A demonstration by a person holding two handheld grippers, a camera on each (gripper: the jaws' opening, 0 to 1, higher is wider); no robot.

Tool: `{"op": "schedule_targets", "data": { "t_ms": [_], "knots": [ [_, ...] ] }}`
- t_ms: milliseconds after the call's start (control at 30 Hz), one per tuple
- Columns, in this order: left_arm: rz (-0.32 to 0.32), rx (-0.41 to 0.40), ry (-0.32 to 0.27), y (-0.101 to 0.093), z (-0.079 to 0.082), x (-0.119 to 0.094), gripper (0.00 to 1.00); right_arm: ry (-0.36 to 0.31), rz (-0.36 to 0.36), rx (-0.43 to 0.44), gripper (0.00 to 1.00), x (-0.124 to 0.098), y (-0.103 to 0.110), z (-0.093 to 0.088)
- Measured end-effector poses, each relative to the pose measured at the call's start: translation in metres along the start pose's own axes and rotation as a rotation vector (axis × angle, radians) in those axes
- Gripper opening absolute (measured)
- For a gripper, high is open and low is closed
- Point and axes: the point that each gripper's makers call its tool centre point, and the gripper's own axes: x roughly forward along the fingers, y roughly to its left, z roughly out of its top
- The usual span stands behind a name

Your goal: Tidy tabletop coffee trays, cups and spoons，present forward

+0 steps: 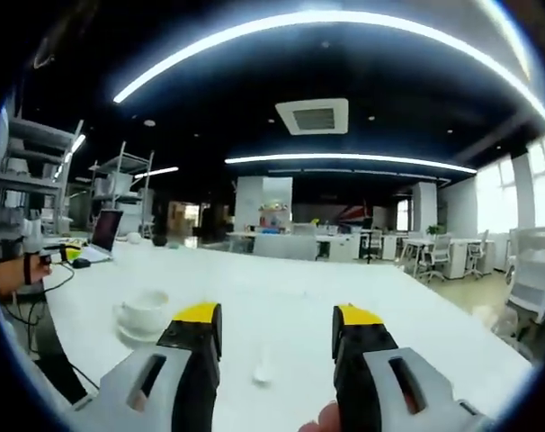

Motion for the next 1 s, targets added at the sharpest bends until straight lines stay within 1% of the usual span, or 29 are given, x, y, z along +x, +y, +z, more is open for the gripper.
{"op": "schedule_targets", "data": {
  "t_ms": [167,333,533,767,900,1000],
  "knots": [
    [0.021,-0.01,-0.006,0.006,-0.002,-0.004,0.21,0.018,-0.022,-0.01,0.49,-0.016,-0.009,-0.002],
    [0.026,-0.016,-0.009,0.008,-0.004,-0.007,0.21,0.009,-0.04,-0.003,0.47,-0.027,-0.013,-0.002],
    [0.024,-0.014,-0.011,0.007,-0.004,-0.011,0.21,0.018,-0.043,0.01,0.47,-0.027,-0.011,-0.009],
    [0.026,-0.006,-0.015,0.007,-0.002,-0.015,0.21,0.008,-0.031,0.017,0.47,-0.023,-0.008,-0.011],
    [0.026,-0.005,-0.009,0.006,-0.003,-0.016,0.21,0.014,-0.037,0.013,0.45,-0.02,-0.011,-0.014],
    [0.019,-0.002,-0.006,0.005,-0.003,-0.017,0.21,0.011,-0.039,0.019,0.45,-0.018,-0.011,-0.014]
  ]
}}
